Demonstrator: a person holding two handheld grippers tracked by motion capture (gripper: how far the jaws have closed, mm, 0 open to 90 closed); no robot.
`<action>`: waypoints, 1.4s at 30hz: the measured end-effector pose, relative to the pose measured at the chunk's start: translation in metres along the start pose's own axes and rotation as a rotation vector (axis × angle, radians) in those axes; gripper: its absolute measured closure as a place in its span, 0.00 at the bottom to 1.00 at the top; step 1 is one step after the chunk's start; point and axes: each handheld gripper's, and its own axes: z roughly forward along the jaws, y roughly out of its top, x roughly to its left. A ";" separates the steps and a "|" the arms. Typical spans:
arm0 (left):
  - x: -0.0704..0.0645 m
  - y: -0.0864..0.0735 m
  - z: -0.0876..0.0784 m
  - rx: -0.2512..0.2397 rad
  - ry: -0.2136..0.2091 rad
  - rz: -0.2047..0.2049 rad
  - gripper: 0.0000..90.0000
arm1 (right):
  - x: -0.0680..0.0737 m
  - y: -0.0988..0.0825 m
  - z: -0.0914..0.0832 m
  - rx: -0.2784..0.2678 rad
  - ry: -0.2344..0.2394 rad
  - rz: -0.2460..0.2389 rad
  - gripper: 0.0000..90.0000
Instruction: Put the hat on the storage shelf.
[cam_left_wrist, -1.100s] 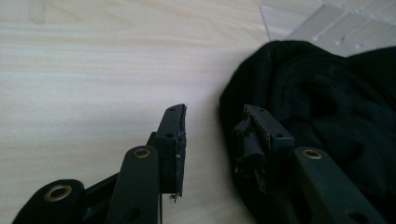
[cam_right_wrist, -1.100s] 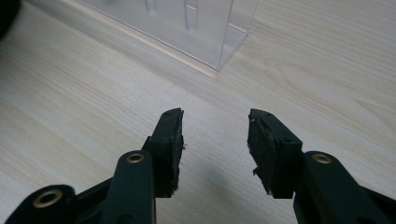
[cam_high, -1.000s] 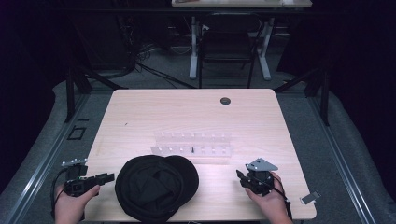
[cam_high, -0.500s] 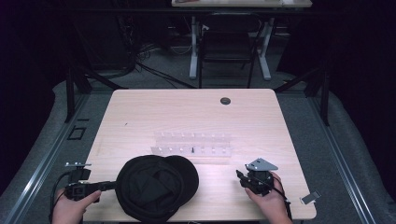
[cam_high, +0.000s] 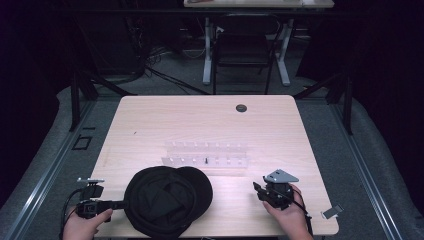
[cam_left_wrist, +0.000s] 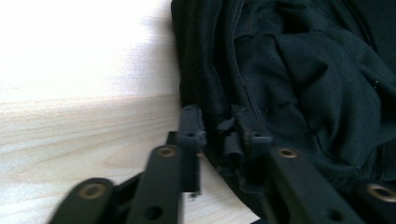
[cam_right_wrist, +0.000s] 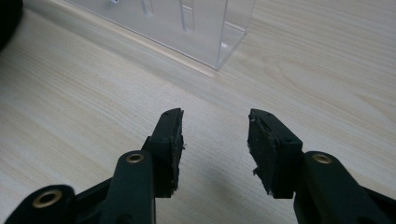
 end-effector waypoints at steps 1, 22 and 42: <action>0.000 0.001 0.000 0.001 -0.002 0.002 0.88 | 0.000 0.000 0.000 0.001 0.002 0.000 0.61; 0.000 0.030 0.004 0.075 0.064 0.028 0.90 | -0.001 0.001 0.001 0.006 0.008 0.003 0.61; 0.004 0.044 0.016 0.185 0.078 -0.061 0.81 | 0.000 0.001 0.002 0.009 0.014 0.005 0.61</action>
